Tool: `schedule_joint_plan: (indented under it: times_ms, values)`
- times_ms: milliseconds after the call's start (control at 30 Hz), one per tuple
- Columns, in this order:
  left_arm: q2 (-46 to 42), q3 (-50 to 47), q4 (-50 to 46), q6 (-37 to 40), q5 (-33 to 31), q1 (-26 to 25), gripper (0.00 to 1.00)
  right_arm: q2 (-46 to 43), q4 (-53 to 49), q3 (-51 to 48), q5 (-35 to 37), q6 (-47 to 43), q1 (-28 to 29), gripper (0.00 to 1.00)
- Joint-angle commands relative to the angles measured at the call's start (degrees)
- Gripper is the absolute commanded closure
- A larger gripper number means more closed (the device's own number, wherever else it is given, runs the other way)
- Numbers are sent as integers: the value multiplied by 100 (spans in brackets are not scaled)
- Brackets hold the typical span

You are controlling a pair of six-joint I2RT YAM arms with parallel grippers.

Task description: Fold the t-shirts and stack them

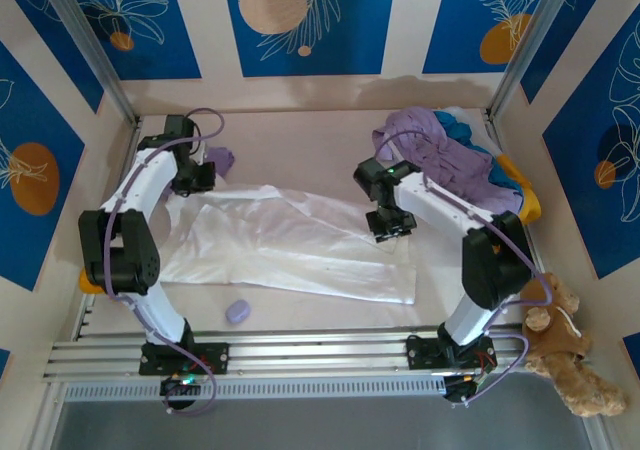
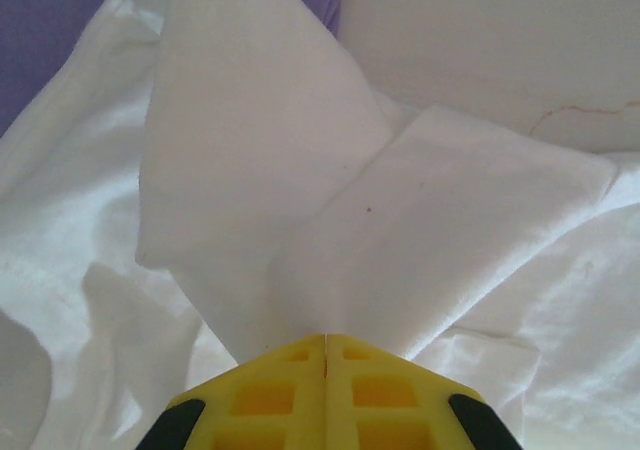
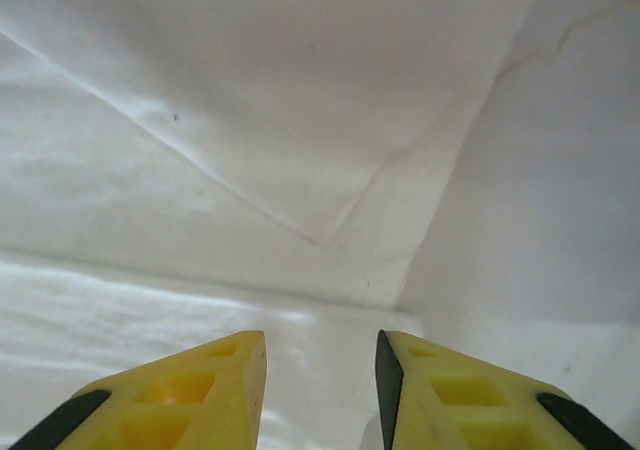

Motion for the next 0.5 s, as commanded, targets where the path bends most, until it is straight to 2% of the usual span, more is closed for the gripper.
schedule_joint_plan:
  times_ms: [0, 100, 233, 467]
  values:
    - [-338, -183, -36, -104, 158, 70, 100, -358, 397, -478, -776, 499, -410, 64]
    - [-378, -229, -88, -110, 206, 71, 100, -378, 803, -763, -1161, 578, -756, 64]
    - [-466, -361, -41, -125, 260, 71, 100, -203, 1054, -882, -1519, 601, -851, 65]
    - [-422, -401, -6, -103, 233, 79, 100, 147, 1251, -965, -1368, 782, -829, 68]
